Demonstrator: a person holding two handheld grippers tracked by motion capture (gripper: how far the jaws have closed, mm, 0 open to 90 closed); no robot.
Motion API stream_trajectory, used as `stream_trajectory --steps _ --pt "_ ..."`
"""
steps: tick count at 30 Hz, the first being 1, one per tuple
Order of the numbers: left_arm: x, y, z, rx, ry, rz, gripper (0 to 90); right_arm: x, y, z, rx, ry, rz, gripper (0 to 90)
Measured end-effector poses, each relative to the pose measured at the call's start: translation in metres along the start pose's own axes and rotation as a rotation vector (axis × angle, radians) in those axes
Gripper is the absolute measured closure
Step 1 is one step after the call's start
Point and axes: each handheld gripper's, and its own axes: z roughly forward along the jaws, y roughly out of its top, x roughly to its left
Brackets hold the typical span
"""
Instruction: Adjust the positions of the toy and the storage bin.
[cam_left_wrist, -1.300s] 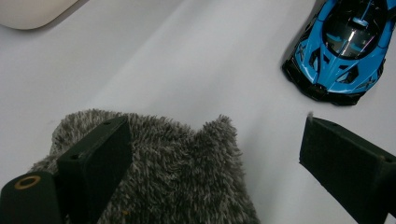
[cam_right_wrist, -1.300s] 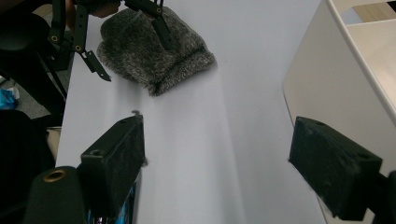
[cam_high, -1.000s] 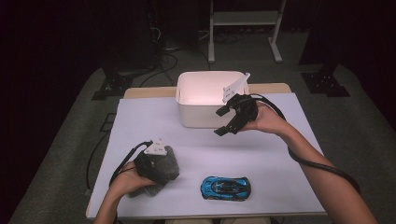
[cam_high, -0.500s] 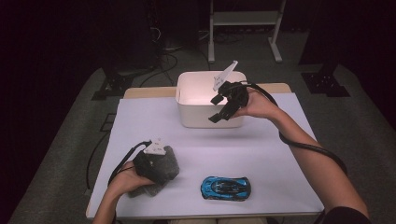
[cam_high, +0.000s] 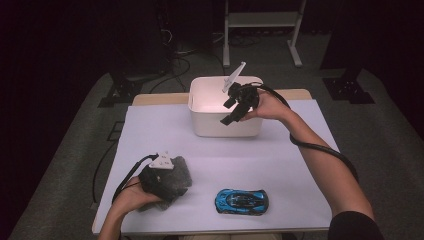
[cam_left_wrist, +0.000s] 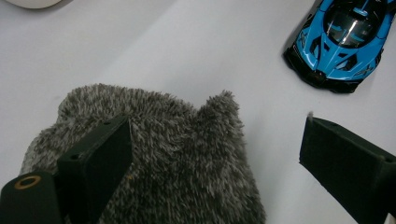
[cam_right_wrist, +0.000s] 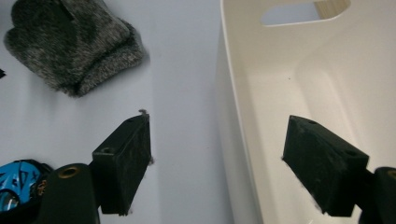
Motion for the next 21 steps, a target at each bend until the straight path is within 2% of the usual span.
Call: stream_trajectory --steps 8,13,18,21 --pt "-0.002 -0.004 -0.006 -0.002 0.017 -0.007 8.8 -0.016 -0.001 0.008 0.025 0.033 0.025 35.6" --pt "-0.003 -0.006 -0.007 0.001 0.02 -0.008 8.8 -0.021 -0.005 0.014 0.058 0.066 0.03 56.4" --pt "-0.002 -0.007 -0.007 0.003 0.025 -0.012 8.8 -0.022 -0.008 0.015 0.084 0.069 0.013 79.1" --pt "-0.002 -0.007 -0.007 0.007 0.025 -0.006 8.8 -0.021 -0.009 0.014 0.085 0.057 0.007 84.0"
